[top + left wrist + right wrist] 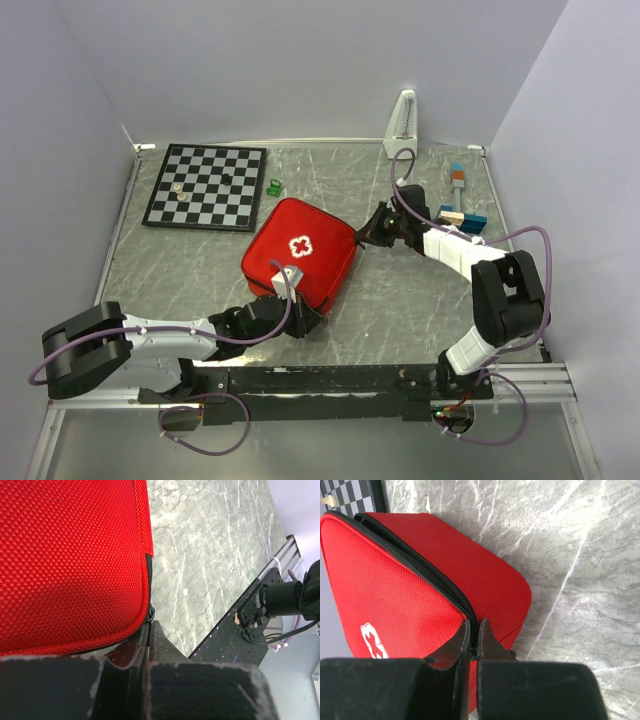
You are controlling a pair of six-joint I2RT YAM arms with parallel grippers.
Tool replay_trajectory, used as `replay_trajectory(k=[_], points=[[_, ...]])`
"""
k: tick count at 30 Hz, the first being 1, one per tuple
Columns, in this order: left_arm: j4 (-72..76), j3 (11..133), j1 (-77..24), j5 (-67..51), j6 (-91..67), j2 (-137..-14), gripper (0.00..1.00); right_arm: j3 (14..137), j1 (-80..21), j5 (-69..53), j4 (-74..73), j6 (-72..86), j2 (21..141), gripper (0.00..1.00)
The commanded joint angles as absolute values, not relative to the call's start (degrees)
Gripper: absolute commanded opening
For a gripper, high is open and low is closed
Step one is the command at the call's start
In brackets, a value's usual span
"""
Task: Organize the medicine kit
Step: Zip the medicine box at the center of the board.
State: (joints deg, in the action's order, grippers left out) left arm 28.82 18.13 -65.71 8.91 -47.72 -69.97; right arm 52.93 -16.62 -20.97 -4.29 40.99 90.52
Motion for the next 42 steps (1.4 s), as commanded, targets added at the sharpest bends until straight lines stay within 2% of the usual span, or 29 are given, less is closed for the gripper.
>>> replay_trajectory(k=[1,10,21,33,38,42], points=[[21.01,17.58,-67.06,3.95,-47.37,-71.63,0.01,51.60,-14.33,-15.39,-4.39,42.36,89.39,0.00],[19.16,16.70,-67.06,5.01,-48.86,-70.75,0.01,49.57,-6.42,-10.73,-5.71,41.84,81.57,0.00],[8.28,15.56,-67.06,13.78,-57.46,-66.28,0.01,46.76,-4.49,-7.65,-5.98,41.57,76.47,0.00],[-12.47,13.10,-67.06,29.26,-78.92,-53.88,0.01,46.67,-4.31,-7.82,-5.98,40.96,76.81,0.00],[-15.12,13.27,-66.97,31.46,-81.30,-52.30,0.01,46.76,-4.31,-8.00,-5.89,40.87,76.90,0.00],[-11.87,13.79,-67.06,30.24,-76.92,-54.13,0.01,46.93,-4.13,-9.83,-5.36,40.08,76.73,0.00]])
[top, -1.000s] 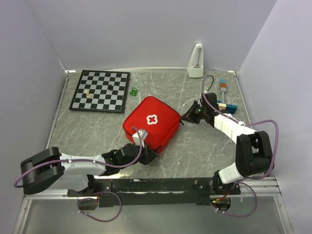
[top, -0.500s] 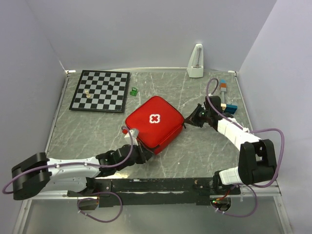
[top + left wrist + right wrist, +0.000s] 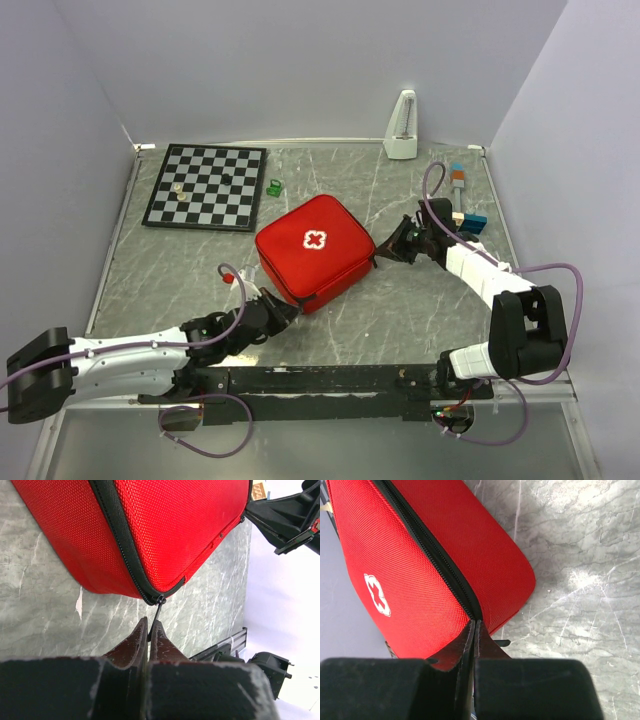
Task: Organize the medicine kit
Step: Zip the medicine box at the center of the board.
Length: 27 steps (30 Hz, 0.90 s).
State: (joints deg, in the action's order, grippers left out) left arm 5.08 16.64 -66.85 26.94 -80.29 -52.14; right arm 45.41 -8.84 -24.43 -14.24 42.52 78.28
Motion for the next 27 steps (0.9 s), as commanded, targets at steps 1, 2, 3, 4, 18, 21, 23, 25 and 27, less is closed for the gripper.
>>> replay_trajectory(k=[1,2,3,4,18,21,23,25,27], points=[[-10.91,14.32,-67.06,29.54,-75.16,-55.27,0.01,46.67,-4.22,-11.06,-4.32,39.73,76.21,0.00],[-10.03,15.02,-67.06,28.75,-73.58,-56.85,0.01,46.32,-4.31,-12.21,-3.78,39.47,75.51,0.00],[-8.63,15.73,-67.06,27.87,-71.65,-58.61,0.01,46.23,-4.39,-12.91,-3.61,39.46,74.72,0.12],[-7.05,16.43,-67.06,26.99,-69.46,-59.93,0.01,46.23,-4.66,-13.44,-3.78,39.55,73.75,0.24],[13.79,23.72,-68.03,13.28,-50.81,-73.64,0.01,43.00,-21.88,-11.07,-15.65,41.30,59.60,0.66],[15.81,28.11,-68.29,11.87,-48.35,-77.42,0.01,39.12,-22.67,-12.21,-14.94,42.27,56.17,0.66],[16.43,32.50,-68.38,10.82,-46.68,-81.02,0.01,38.15,-22.85,-11.87,-16.17,42.01,54.33,0.66],[16.61,37.07,-68.38,9.85,-45.09,-84.88,0.01,37.88,-22.94,-10.73,-17.66,41.57,52.66,0.66],[15.47,41.99,-68.38,9.23,-43.60,-89.19,0.01,38.14,-22.85,-10.20,-19.50,40.96,51.60,0.66]])
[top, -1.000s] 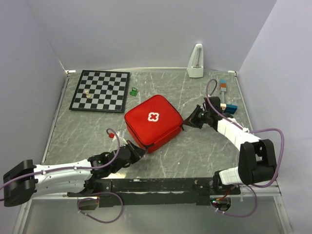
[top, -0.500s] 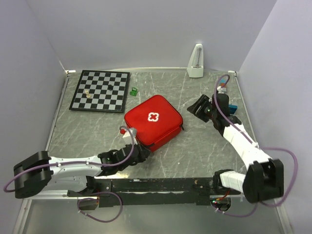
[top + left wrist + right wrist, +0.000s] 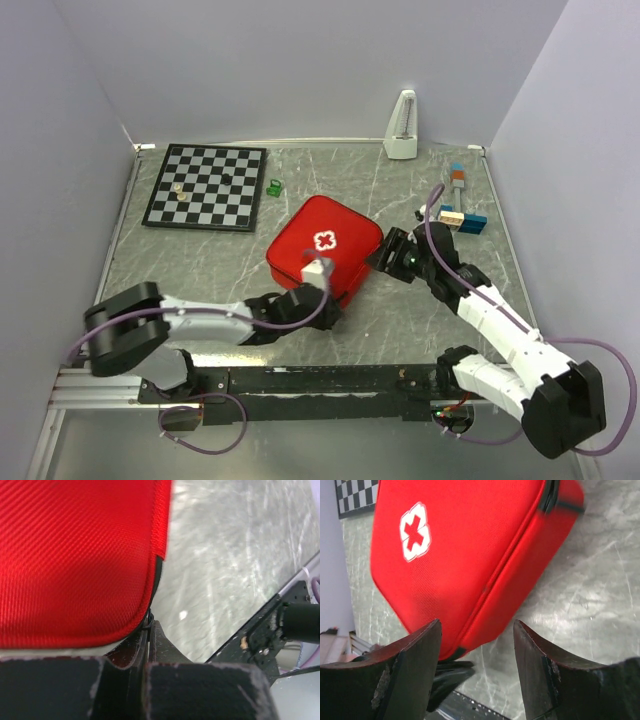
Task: Organize the medicine kit
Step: Zip the medicine box at the center of the board.
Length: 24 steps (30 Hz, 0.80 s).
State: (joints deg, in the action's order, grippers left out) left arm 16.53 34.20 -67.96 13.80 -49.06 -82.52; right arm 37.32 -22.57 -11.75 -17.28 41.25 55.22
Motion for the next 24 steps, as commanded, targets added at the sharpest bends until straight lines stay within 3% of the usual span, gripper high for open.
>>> replay_trajectory(k=[1,14,24], points=[[14.95,44.10,-68.38,9.32,-43.07,-90.95,0.01,38.41,-22.85,-9.76,-20.47,40.70,51.16,0.66],[24.44,38.58,-68.29,7.12,-43.07,-92.37,0.01,31.56,-26.27,-18.36,-18.55,43.24,53.08,0.62],[24.96,40.96,-68.47,4.75,-42.54,-94.57,0.01,29.80,-30.23,-14.25,-11.78,50.09,58.88,0.59]])
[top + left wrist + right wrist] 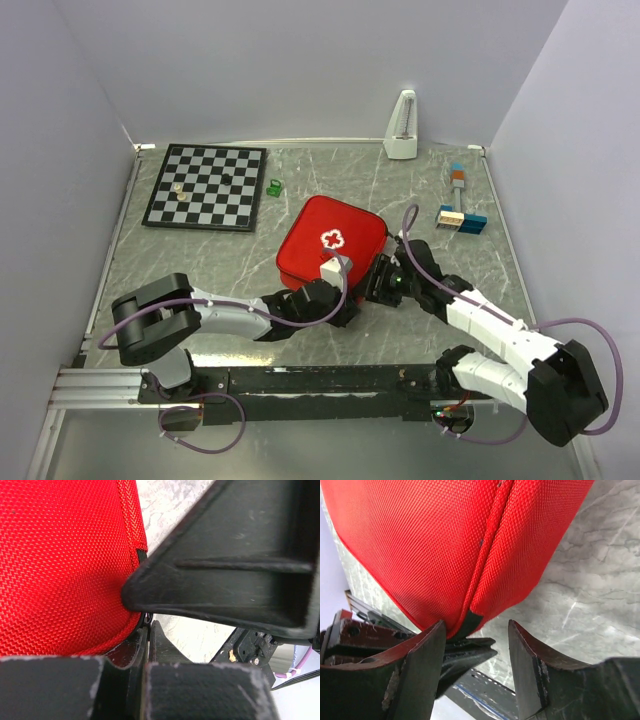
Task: Organize the medicine kit
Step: Zip the medicine box at the center of the board.
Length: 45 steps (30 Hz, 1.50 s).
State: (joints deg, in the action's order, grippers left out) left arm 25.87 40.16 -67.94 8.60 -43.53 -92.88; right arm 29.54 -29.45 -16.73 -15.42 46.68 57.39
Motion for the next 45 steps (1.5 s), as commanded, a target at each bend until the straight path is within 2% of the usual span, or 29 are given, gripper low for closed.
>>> replay_trajectory(k=[1,3,6,12,14,22,27,34,45], points=[[25.13,40.87,-68.38,4.49,-42.54,-94.48,0.01,29.27,-30.23,-12.93,-10.99,51.05,58.80,0.59],[25.40,40.43,-68.47,4.31,-42.71,-94.40,0.01,28.13,-30.32,-13.01,-8.45,52.64,59.50,0.57],[26.01,39.73,-68.64,3.96,-42.71,-94.39,0.01,28.39,-30.67,-13.10,-7.30,53.87,62.48,0.50],[26.54,39.73,-69.08,3.51,-42.01,-94.39,0.01,27.60,-30.94,-13.62,-4.40,55.72,66.61,0.10],[26.63,39.73,-69.17,3.17,-41.92,-94.57,0.01,27.42,-31.11,-13.36,-3.96,56.07,67.06,0.00],[23.13,39.99,-69.17,1.23,-40.43,-94.48,0.01,27.68,-31.11,-11.78,-4.57,56.60,66.88,0.00],[19.17,35.87,-69.17,1.31,-42.27,-91.24,0.01,28.83,-31.11,-10.99,-5.36,56.69,66.88,0.00],[13.81,26.29,-69.17,8.16,-51.67,-82.81,0.01,29.88,-31.11,-10.90,-5.01,56.51,68.03,0.00],[3.79,21.45,-69.08,21.96,-64.06,-73.57,0.01,31.11,-31.29,-11.07,-4.39,55.81,70.05,0.00]])
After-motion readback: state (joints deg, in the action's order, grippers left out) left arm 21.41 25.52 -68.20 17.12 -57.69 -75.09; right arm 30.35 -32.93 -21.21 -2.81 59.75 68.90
